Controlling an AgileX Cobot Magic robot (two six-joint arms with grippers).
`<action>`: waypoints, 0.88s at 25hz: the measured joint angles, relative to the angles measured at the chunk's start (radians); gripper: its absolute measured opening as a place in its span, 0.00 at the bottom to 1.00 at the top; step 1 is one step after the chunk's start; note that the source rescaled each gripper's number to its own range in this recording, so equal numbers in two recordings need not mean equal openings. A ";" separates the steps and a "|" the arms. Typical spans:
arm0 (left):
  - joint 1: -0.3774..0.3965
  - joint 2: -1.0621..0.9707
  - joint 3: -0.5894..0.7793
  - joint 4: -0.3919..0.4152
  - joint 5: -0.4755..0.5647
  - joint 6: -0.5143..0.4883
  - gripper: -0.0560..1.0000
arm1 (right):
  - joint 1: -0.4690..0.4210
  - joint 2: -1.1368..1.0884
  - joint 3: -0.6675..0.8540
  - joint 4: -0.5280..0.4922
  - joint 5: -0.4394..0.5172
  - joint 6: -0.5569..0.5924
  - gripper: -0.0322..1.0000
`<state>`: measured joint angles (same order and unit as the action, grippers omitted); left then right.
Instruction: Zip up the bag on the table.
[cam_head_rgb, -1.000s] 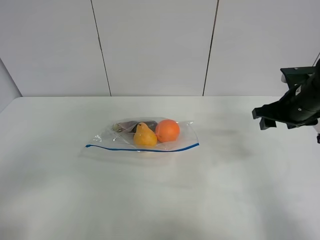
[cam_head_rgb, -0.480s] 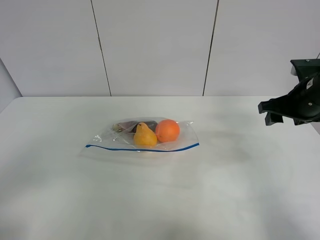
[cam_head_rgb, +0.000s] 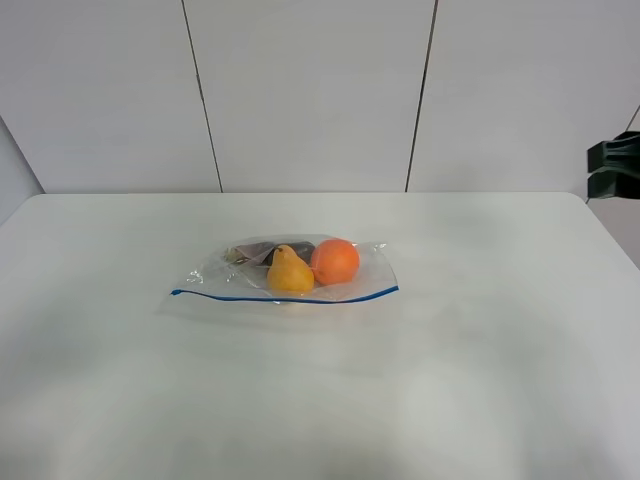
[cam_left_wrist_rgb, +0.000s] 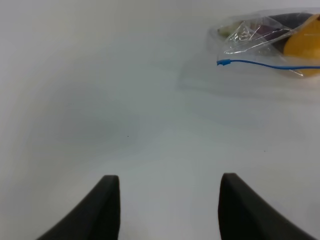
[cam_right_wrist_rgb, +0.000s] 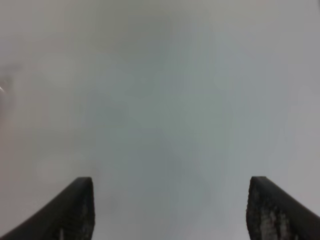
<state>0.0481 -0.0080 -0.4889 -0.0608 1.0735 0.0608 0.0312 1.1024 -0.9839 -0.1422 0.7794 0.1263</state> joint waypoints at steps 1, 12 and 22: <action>0.000 0.000 0.000 0.000 0.000 0.000 0.77 | 0.000 -0.042 0.008 0.004 0.008 0.000 1.00; 0.000 0.000 0.000 0.000 0.000 0.000 0.77 | 0.000 -0.668 0.232 0.142 0.127 -0.001 1.00; 0.000 0.000 0.000 0.000 -0.001 0.000 0.77 | 0.000 -1.047 0.427 0.152 0.145 -0.001 1.00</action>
<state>0.0481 -0.0080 -0.4889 -0.0608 1.0724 0.0608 0.0312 0.0554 -0.5565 0.0097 0.9244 0.1253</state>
